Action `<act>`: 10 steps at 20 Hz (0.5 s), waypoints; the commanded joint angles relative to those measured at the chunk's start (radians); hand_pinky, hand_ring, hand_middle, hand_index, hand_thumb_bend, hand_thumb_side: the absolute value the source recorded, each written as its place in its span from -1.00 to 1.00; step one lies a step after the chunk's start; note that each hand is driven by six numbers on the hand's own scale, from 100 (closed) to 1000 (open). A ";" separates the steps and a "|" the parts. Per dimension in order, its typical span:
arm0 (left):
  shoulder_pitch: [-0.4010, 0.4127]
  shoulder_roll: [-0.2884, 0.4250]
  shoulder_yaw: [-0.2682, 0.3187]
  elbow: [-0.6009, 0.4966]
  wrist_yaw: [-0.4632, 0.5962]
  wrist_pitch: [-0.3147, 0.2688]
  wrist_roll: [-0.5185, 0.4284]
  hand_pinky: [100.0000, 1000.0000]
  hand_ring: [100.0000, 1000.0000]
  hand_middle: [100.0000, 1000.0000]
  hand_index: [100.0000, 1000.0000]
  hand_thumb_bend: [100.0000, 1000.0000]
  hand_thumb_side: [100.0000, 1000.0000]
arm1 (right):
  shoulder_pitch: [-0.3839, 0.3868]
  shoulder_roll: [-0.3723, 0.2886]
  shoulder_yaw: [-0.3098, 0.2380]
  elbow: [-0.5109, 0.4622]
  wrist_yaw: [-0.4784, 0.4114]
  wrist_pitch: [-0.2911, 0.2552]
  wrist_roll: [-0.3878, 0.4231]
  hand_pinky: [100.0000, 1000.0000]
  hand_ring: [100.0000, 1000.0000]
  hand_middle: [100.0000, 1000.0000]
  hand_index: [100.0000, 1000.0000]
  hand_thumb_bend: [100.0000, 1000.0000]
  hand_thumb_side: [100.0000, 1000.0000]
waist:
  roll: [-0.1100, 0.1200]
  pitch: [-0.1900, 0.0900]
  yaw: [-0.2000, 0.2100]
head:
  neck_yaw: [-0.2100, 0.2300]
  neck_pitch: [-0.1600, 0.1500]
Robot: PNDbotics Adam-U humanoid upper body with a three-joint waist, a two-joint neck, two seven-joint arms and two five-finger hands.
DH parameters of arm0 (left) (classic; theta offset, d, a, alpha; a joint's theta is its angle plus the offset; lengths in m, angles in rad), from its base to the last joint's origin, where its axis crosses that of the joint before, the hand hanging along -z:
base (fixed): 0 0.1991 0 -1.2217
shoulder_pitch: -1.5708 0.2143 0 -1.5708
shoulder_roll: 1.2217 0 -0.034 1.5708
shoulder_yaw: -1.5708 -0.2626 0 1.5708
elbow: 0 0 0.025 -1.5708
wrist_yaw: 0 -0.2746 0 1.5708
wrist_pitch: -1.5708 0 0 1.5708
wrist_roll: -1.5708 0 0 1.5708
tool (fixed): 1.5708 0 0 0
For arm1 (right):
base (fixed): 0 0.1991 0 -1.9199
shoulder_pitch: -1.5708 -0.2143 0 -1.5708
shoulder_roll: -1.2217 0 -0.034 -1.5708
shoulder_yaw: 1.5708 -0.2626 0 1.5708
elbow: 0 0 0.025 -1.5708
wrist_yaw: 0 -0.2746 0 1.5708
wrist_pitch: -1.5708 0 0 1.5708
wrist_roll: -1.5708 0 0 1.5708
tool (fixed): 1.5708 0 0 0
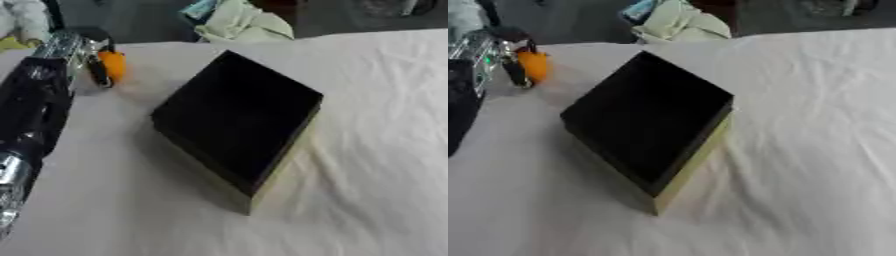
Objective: Pick up objects on the table and place them in the box.
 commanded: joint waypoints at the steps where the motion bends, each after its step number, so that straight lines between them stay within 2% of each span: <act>1: -0.015 0.012 0.004 -0.004 -0.001 -0.004 0.003 -0.06 0.23 0.42 0.50 -0.34 -1.00 | -0.008 -0.016 -0.013 -0.015 -0.003 -0.001 -0.004 0.49 0.44 0.40 0.68 -0.51 1.00 | -0.005 -0.019 0.000 | 0.002 -0.004; 4: -0.017 0.014 0.000 -0.010 -0.010 0.005 0.021 -0.24 0.13 0.34 0.42 -0.32 -1.00 | -0.006 -0.014 -0.014 -0.015 -0.004 -0.001 -0.004 0.49 0.44 0.39 0.68 -0.51 1.00 | -0.004 -0.021 0.000 | 0.002 -0.002; 8: -0.015 0.014 -0.003 -0.009 -0.028 0.017 0.055 -0.42 0.03 0.27 0.37 -0.19 -1.00 | -0.003 -0.012 -0.015 -0.015 -0.005 -0.002 -0.007 0.49 0.44 0.39 0.68 -0.52 1.00 | -0.005 -0.023 -0.002 | 0.001 0.000; 10: -0.016 0.015 -0.004 -0.011 -0.039 0.025 0.080 -0.60 -0.09 0.18 0.30 -0.15 -1.00 | -0.002 -0.012 -0.016 -0.015 -0.006 -0.003 -0.009 0.49 0.44 0.38 0.69 -0.52 1.00 | -0.005 -0.025 -0.002 | -0.001 0.003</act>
